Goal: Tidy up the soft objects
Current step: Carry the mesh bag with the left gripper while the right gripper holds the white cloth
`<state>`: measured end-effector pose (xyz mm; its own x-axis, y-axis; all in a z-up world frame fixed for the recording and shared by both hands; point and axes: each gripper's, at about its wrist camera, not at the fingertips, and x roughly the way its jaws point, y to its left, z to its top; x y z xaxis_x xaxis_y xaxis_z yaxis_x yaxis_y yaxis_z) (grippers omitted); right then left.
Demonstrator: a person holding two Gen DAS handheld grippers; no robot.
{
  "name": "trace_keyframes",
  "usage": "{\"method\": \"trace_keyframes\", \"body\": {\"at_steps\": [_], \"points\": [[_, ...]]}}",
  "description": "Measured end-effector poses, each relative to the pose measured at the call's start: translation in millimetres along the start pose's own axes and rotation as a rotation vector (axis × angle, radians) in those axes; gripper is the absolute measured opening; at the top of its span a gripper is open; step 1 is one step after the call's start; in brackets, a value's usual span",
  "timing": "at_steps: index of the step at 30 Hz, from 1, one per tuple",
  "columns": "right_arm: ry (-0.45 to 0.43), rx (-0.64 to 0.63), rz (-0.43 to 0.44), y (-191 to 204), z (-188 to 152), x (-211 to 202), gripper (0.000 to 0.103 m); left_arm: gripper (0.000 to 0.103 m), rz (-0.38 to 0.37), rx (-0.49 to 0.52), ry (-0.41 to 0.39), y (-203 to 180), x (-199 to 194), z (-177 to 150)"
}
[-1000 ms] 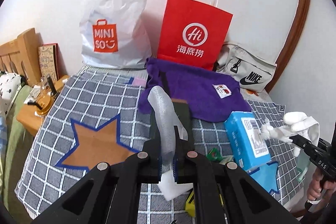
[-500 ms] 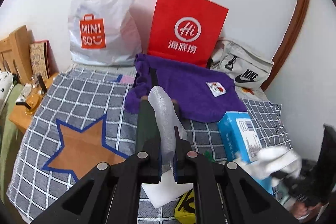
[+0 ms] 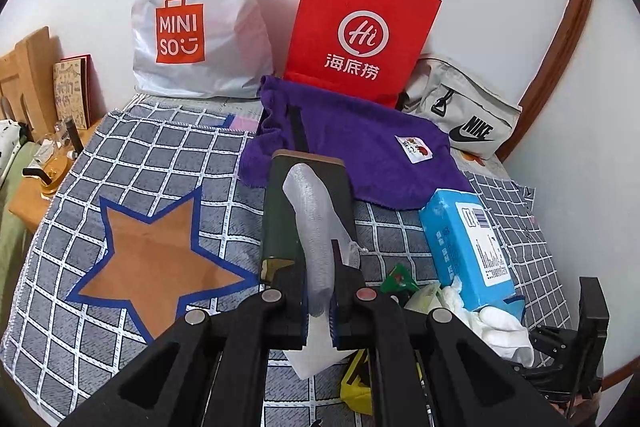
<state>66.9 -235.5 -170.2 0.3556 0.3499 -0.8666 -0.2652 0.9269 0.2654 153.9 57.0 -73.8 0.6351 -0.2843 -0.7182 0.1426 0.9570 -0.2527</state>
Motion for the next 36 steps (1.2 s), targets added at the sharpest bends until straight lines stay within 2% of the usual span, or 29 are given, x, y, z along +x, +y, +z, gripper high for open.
{"method": "trace_keyframes", "body": {"at_steps": [3, 4, 5, 6, 12, 19, 26, 36], "points": [[-0.013, 0.01, -0.01, -5, -11, -4, 0.05, 0.007, -0.002, -0.003, 0.007, 0, 2, -1], [-0.019, 0.015, -0.012, -7, -13, -5, 0.032, 0.007, -0.001, -0.002, 0.008, -1, 2, -2], [-0.019, 0.021, -0.011, -8, -14, -6, 0.018, 0.007, -0.002, -0.002, 0.009, -1, 2, -2], [-0.021, 0.031, -0.012, -10, -14, -9, 0.01, 0.007, -0.003, -0.001, 0.009, -2, 2, -2], [-0.143, 0.012, -0.034, -7, -3, -46, 0.01, 0.007, -0.009, 0.012, -0.006, -10, -4, 2], [-0.263, 0.002, -0.05, 0, 34, -77, 0.01, 0.007, -0.021, 0.024, -0.024, -19, -8, 13], [-0.299, 0.019, -0.073, -2, 75, -82, 0.01, 0.007, -0.015, 0.036, -0.033, -28, -9, 28], [-0.352, 0.032, -0.121, 0, 117, -85, 0.01, 0.007, 0.012, 0.064, -0.015, -41, 8, 52]]}}
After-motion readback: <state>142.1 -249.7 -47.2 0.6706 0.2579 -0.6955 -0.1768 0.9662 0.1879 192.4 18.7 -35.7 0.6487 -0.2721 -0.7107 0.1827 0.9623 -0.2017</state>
